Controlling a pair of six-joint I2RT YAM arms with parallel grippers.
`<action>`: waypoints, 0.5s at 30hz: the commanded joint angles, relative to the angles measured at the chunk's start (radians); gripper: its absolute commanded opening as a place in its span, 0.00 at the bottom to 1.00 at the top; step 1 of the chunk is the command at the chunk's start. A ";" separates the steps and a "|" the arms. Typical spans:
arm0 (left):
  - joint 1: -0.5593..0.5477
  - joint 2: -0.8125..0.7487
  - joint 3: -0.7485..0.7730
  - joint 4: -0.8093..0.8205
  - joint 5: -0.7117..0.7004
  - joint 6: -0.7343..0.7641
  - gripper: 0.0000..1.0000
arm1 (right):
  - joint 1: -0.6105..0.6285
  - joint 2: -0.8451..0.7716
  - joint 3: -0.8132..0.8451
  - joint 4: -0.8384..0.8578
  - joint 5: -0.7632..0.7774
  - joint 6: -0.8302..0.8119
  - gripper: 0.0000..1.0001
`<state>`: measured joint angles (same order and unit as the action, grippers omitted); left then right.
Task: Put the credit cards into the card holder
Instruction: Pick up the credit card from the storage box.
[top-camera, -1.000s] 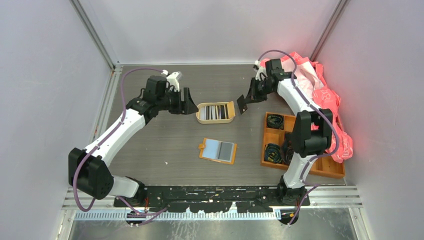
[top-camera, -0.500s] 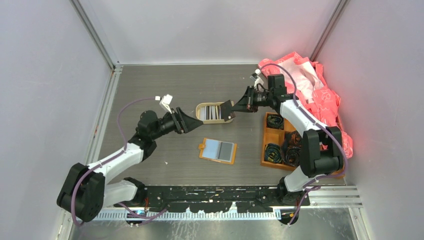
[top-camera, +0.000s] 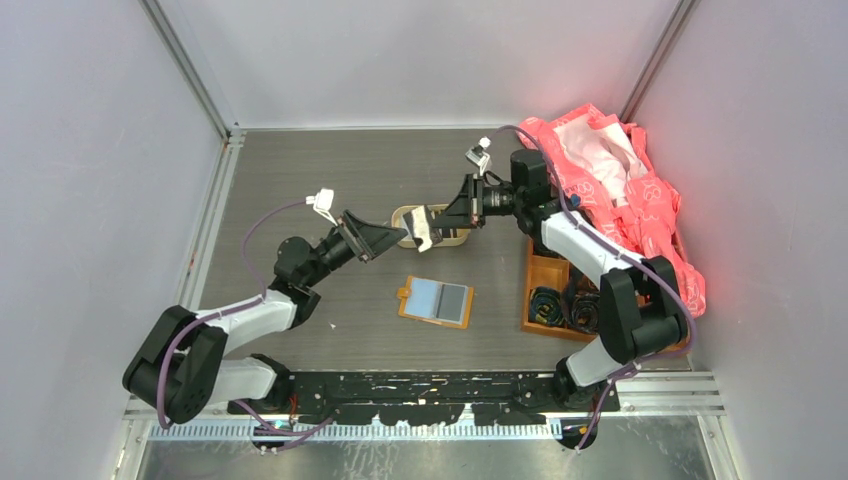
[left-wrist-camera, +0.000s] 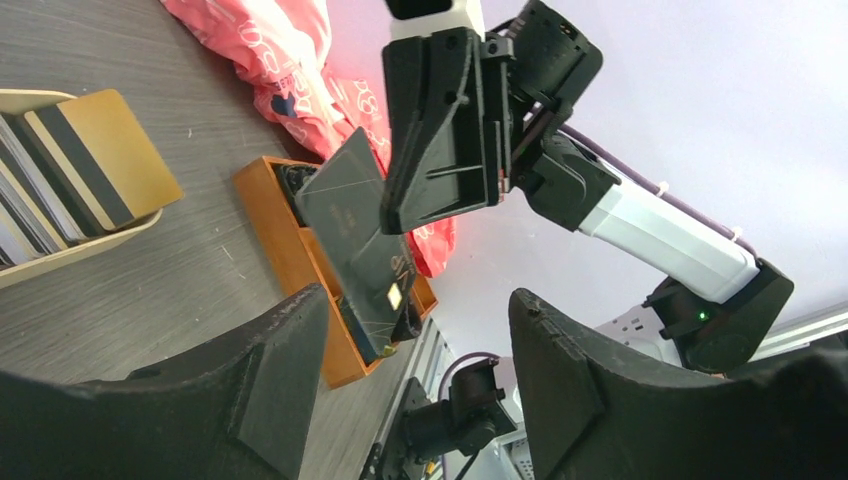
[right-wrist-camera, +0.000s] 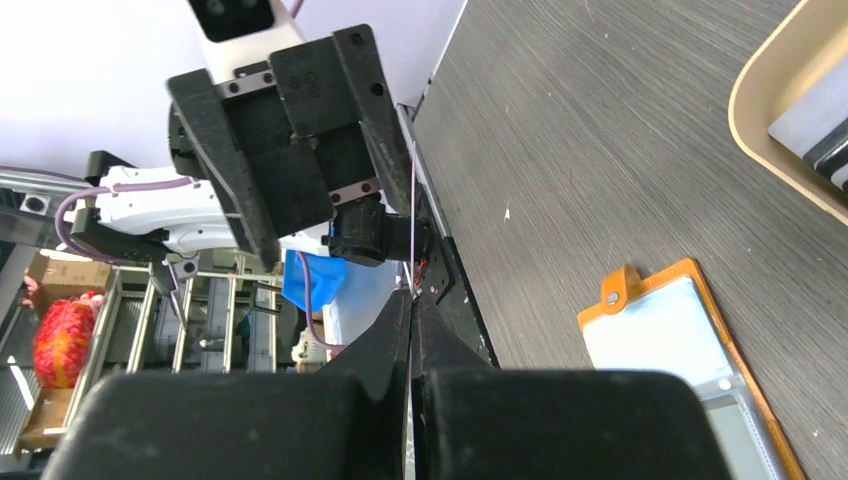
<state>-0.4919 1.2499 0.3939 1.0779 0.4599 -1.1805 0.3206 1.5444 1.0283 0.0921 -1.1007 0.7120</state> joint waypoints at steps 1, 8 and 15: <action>-0.005 -0.002 0.026 0.035 -0.029 -0.011 0.65 | -0.001 -0.069 -0.004 0.119 -0.033 0.045 0.01; -0.005 -0.034 0.047 -0.084 -0.035 0.011 0.62 | 0.023 -0.069 -0.007 0.125 -0.038 0.040 0.01; -0.005 0.024 0.093 -0.021 -0.005 -0.040 0.47 | 0.069 -0.056 -0.005 0.118 -0.058 0.011 0.01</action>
<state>-0.4919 1.2476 0.4374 0.9703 0.4381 -1.1988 0.3702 1.5101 1.0172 0.1642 -1.1236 0.7410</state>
